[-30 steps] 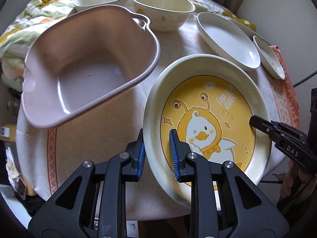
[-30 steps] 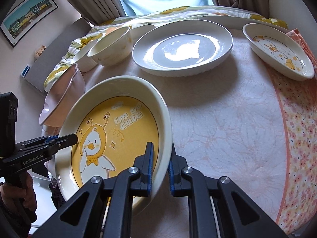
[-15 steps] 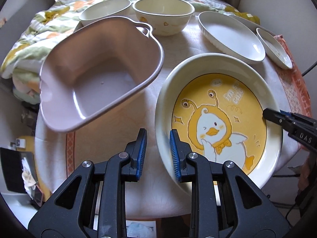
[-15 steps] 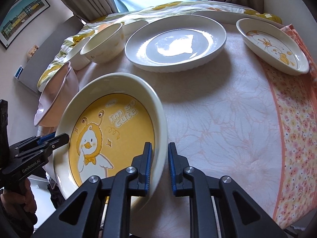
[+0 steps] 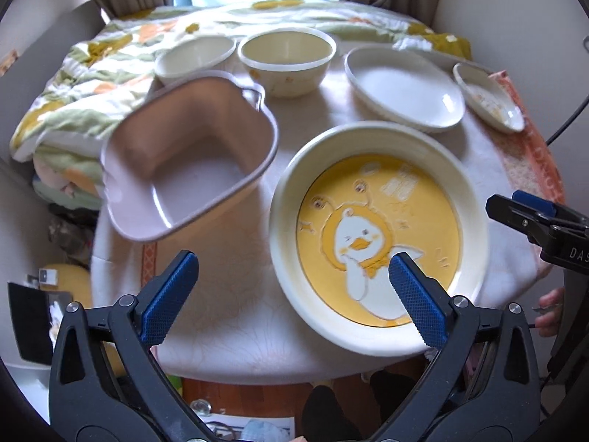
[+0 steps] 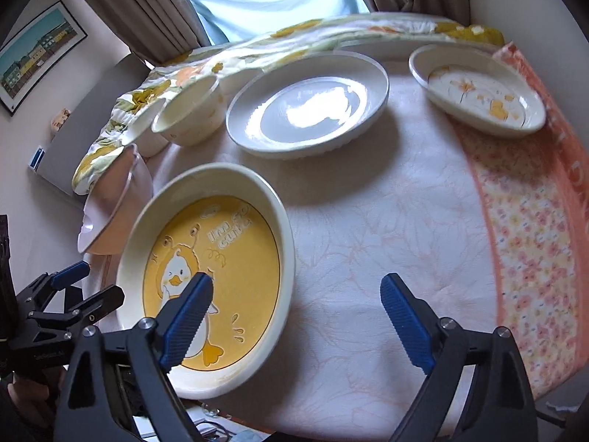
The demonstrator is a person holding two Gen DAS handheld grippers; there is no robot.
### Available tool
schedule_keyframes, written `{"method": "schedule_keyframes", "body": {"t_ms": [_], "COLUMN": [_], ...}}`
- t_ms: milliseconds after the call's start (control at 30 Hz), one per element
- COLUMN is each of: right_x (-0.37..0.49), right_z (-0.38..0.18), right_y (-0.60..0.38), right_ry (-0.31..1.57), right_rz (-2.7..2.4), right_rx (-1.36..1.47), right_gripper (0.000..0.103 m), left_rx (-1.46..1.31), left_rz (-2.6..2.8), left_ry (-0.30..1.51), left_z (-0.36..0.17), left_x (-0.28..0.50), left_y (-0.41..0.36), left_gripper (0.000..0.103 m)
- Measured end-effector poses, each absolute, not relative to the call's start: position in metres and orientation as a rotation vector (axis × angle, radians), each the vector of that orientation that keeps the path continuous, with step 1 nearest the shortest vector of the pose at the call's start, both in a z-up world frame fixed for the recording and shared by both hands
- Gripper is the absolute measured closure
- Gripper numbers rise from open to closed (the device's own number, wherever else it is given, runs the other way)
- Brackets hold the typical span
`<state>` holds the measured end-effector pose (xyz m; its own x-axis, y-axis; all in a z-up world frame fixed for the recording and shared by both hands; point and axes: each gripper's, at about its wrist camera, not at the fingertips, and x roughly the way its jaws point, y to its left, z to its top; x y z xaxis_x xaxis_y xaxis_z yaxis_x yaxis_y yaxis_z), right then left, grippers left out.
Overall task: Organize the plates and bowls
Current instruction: 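Grasp the rim of the plain white oval plate with both tools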
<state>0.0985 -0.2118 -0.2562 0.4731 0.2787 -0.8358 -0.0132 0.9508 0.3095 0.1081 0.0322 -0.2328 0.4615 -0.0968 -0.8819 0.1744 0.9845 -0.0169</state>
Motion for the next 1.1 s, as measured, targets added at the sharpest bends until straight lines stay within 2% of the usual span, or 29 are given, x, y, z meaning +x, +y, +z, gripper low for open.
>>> {"method": "schedule_keyframes", "body": {"t_ms": [100,333,600,833,1100], "right_x": [0.095,0.1,0.158,0.236,0.32], "right_z": [-0.225,-0.154,-0.117,-0.139,-0.226], "right_y": [-0.215,-0.232,-0.268,-0.297,-0.294], "right_ry": [1.026,0.891,0.888,0.969,1.136], "right_rz": [0.171,0.16,0.248,0.371,0.573], "right_rx": [0.253,0.206,0.084,-0.03,-0.083], "right_gripper": [0.008,0.008,0.008,0.008,0.008], "left_rx": [0.068,-0.03,-0.185,-0.333,-0.487], "left_rz": [-0.181,-0.256,-0.239,-0.078,0.042], "left_ry": [1.051,0.968,0.999,1.069,1.141], "left_z": [-0.207,-0.151,-0.146,-0.182,-0.242], "left_x": [0.104,0.12,0.168,0.214,0.257], "left_y": [0.03,0.022,-0.008,-0.026,-0.045], "left_gripper": [0.0,0.0,0.0,0.0,0.001]}}
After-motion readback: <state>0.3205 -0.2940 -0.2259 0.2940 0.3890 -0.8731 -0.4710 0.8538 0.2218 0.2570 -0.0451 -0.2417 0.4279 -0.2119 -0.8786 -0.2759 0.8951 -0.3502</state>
